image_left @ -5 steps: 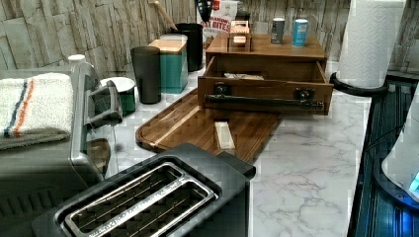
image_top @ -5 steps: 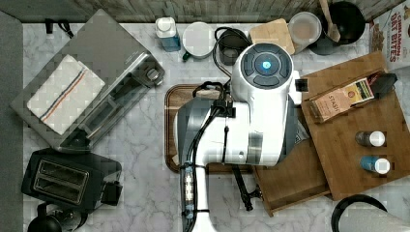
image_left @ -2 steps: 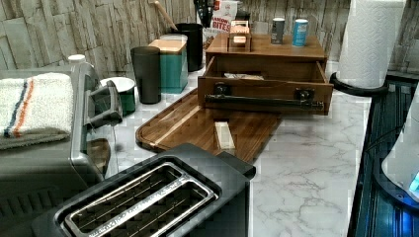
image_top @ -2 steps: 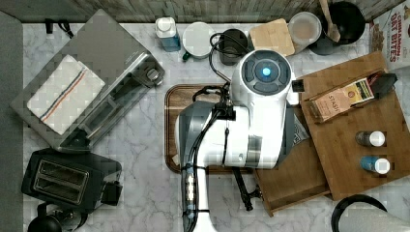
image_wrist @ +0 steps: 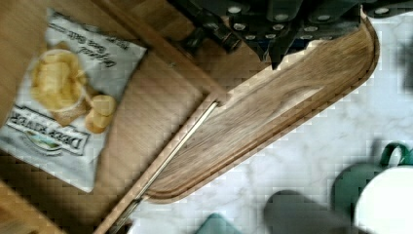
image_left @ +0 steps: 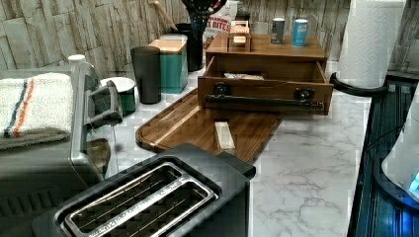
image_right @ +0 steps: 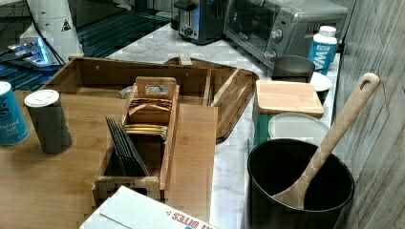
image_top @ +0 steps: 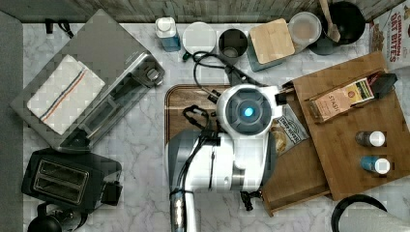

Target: Close the drawer.

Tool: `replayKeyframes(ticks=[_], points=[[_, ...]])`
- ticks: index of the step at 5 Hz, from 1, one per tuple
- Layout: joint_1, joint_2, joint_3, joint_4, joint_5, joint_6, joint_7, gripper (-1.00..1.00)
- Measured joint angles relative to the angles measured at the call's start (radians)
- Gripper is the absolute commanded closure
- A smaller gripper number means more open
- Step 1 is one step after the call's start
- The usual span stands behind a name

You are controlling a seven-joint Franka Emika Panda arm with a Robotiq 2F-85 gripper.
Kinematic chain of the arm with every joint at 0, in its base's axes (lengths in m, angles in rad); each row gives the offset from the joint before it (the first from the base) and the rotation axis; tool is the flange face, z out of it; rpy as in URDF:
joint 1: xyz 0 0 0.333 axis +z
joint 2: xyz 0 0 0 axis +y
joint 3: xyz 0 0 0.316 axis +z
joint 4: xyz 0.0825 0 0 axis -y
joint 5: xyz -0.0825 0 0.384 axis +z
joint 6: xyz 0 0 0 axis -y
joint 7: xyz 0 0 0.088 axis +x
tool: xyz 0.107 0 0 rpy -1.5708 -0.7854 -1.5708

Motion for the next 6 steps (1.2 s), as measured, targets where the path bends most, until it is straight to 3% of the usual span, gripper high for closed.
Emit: replayKeyframes(ticks=[1,3,4,6], points=[[0.023,-0.057,0.048,-0.092,-0.002,0.036,-0.021,1.00],[0.148,-0.099,0.064,-0.191,-0.001,0.046,-0.566,1.00],[0.161,-0.082,0.064,-0.230,-0.022,0.082,-0.747,1.00],[0.138,-0.011,0.011,-0.295,-0.041,0.053,-0.759,1.00]])
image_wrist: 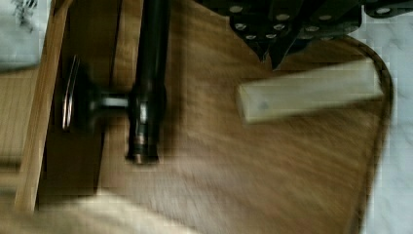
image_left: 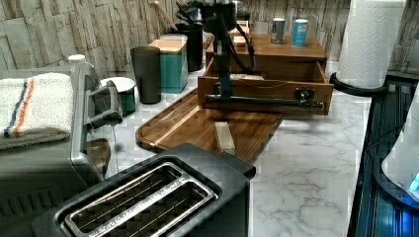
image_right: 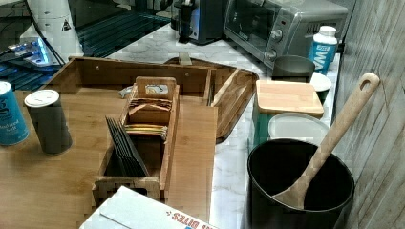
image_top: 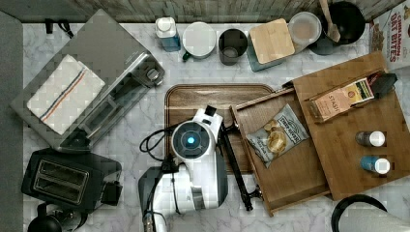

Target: Close the drawer.

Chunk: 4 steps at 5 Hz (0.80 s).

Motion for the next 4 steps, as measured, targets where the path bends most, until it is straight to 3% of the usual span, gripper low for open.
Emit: replayKeyframes(ticks=[2,4], points=[[-0.038,-0.003,-0.024,-0.123,-0.024,0.145,0.021,1.00],[-0.053,0.052,-0.046,-0.195,-0.013,0.154,-0.016,1.00]])
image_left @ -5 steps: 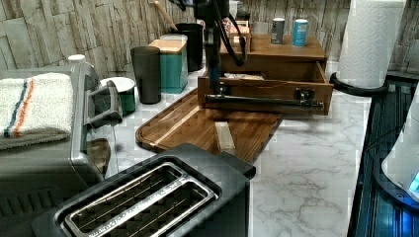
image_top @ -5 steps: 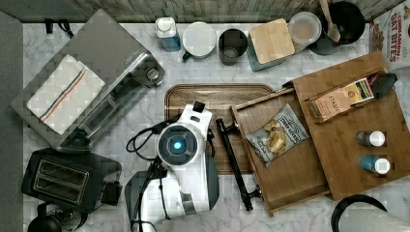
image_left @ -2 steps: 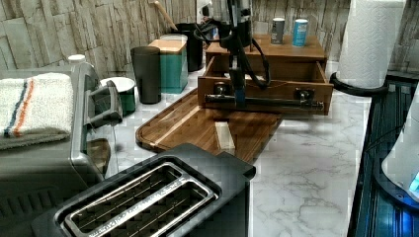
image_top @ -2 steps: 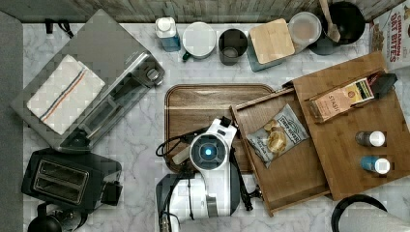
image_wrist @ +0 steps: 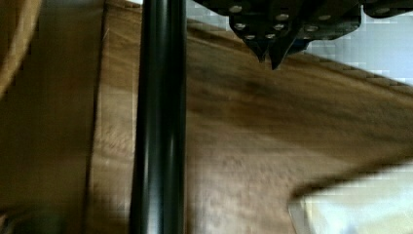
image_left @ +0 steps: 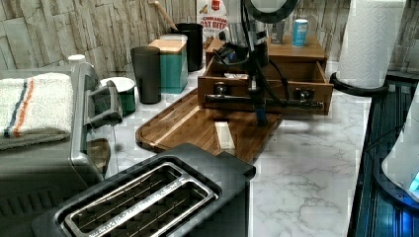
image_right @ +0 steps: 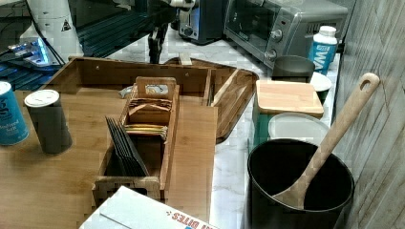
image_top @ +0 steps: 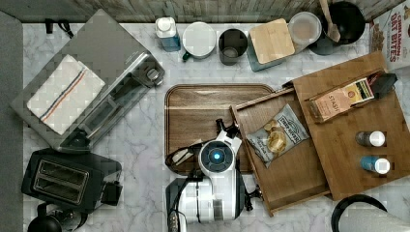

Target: Close the drawer.

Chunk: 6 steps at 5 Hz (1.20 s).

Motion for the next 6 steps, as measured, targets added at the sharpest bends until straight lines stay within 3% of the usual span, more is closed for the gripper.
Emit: replayKeyframes(ticks=[3,6], points=[[0.000,-0.076,-0.027,-0.051,-0.003,0.007,-0.052,1.00],[-0.065,0.012,-0.114,0.029,0.071,0.007,-0.389,1.00]])
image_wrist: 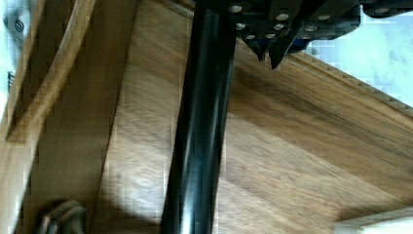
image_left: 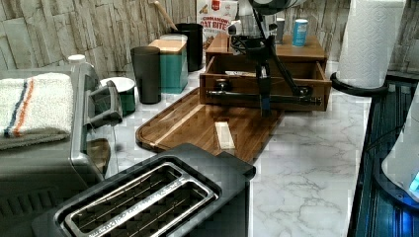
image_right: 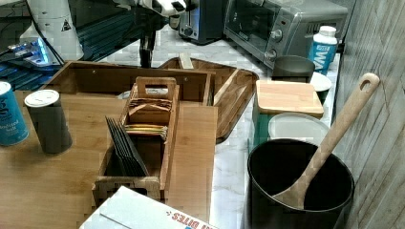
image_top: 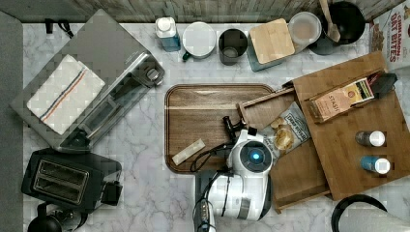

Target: Close the drawer.

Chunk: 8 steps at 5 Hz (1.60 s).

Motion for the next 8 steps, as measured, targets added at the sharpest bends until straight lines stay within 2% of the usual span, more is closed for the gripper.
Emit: replayKeyframes(ticks=[2,3,4,5,6,8], points=[[-0.093,0.010,-0.006,0.057,-0.099,-0.034,-0.005,1.00],[-0.112,0.018,-0.036,0.094,-0.044,-0.021,-0.097,1.00],[-0.128,0.061,-0.104,0.135,0.074,0.001,-0.297,1.00],[-0.182,0.136,-0.139,0.246,0.093,-0.044,-0.464,1.00],[-0.185,0.240,-0.193,0.373,0.166,-0.108,-0.513,1.00],[-0.184,0.264,-0.200,0.418,0.178,-0.175,-0.513,1.00]])
